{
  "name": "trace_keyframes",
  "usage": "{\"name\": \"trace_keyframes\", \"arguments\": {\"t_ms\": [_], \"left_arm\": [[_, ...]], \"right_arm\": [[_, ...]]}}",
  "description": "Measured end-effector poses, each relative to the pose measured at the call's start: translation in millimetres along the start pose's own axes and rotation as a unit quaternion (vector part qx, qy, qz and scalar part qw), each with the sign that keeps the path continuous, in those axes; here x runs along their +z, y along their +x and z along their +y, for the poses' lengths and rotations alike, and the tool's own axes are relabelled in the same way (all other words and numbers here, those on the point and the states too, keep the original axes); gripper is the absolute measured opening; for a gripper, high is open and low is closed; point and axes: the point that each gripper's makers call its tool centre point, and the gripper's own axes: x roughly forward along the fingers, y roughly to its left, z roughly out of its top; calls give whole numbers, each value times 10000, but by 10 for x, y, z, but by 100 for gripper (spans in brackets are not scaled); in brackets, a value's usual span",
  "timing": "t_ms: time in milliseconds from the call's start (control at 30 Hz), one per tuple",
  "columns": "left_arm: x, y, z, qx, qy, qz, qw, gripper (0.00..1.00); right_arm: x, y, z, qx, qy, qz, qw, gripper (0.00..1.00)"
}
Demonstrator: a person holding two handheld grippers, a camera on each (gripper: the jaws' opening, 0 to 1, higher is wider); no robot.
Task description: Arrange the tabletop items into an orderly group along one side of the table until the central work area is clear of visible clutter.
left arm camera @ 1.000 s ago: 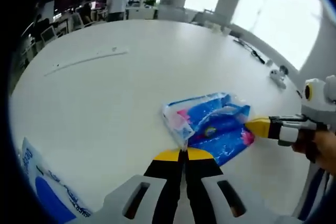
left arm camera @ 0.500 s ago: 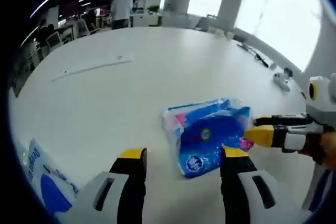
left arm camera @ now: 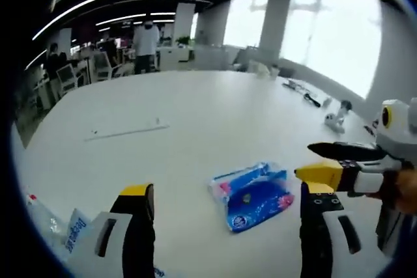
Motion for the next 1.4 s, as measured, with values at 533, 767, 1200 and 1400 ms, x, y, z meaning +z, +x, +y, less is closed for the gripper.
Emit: {"name": "trace_keyframes", "arguments": {"t_ms": [533,767,1200,1400], "left_arm": [[463,-971,331,-245,286,-514,9980,91],[513,-1152,426,-330,286,-589,9973,89],[508,-1453,798,-339,120,-559,9978,84],[479,-1518,1115,-254,180,-500,9983,82]], "right_arm": [[442,-454,647,-266,-161,-381,9988,63],[507,-499,822,-345,-290,-406,9982,63],[464,-531,1027,-419,-316,-338,9981,61],[414,-542,1161,-422,-228,-341,9983,61]]}}
